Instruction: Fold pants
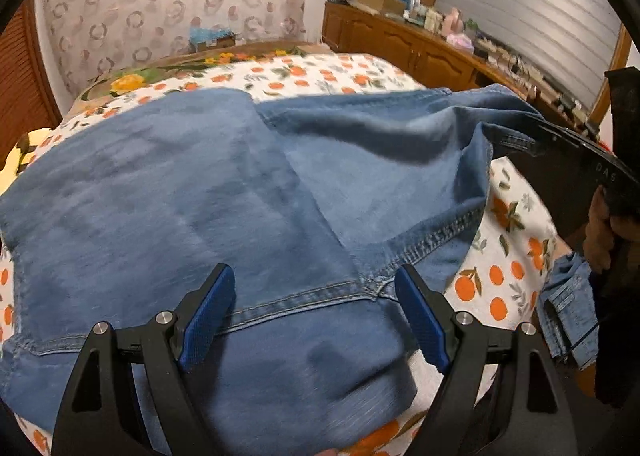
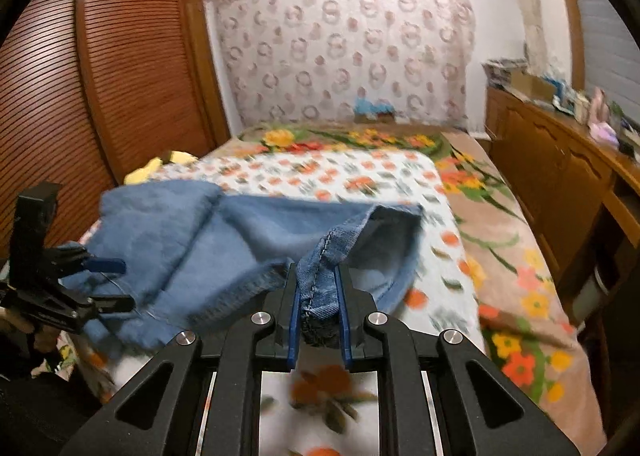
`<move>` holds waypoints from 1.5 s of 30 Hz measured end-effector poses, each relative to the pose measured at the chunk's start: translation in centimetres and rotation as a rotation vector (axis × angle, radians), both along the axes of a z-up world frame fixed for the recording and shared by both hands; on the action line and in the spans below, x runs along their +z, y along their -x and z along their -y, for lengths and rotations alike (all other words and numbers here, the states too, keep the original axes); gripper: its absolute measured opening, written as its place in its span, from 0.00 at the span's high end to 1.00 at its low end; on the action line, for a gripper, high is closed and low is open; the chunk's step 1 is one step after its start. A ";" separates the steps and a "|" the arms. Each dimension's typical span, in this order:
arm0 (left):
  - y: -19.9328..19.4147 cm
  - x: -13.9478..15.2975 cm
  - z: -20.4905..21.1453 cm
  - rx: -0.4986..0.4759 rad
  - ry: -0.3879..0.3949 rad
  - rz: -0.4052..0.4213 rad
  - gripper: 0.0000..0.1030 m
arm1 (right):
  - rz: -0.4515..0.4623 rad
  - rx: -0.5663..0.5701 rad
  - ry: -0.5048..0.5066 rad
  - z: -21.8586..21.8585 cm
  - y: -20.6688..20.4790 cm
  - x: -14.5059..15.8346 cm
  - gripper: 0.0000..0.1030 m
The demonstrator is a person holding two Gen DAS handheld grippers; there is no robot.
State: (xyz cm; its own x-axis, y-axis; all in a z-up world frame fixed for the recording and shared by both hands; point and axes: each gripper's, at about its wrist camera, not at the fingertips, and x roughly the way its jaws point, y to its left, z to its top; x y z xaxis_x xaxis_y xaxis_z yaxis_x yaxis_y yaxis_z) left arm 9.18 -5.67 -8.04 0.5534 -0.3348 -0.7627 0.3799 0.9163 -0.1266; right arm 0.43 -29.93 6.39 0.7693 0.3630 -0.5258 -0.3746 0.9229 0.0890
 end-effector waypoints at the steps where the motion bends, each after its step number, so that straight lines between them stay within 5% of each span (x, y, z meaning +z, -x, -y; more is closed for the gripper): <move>1: 0.0 0.2 -0.3 0.006 0.005 0.007 0.19 | 0.012 0.017 -0.004 -0.4 0.0 0.5 0.85; 20: 2.4 5.1 -9.5 0.184 0.055 0.156 0.19 | 0.210 0.363 0.016 -13.3 -2.7 7.0 0.86; 31: 3.5 5.0 -14.2 0.283 0.069 0.170 0.19 | 0.217 0.535 0.048 -16.8 -5.0 5.7 0.86; 37: 3.4 3.8 -15.7 0.311 0.078 0.144 0.19 | 0.104 0.535 0.065 -17.0 -8.1 2.6 0.86; 41: 3.3 3.4 -15.8 0.313 0.082 0.138 0.19 | 0.081 0.533 0.075 -16.7 -9.6 1.9 0.75; 45: 3.2 3.3 -15.8 0.312 0.082 0.137 0.19 | 0.078 0.533 0.064 -16.0 -10.3 2.1 0.52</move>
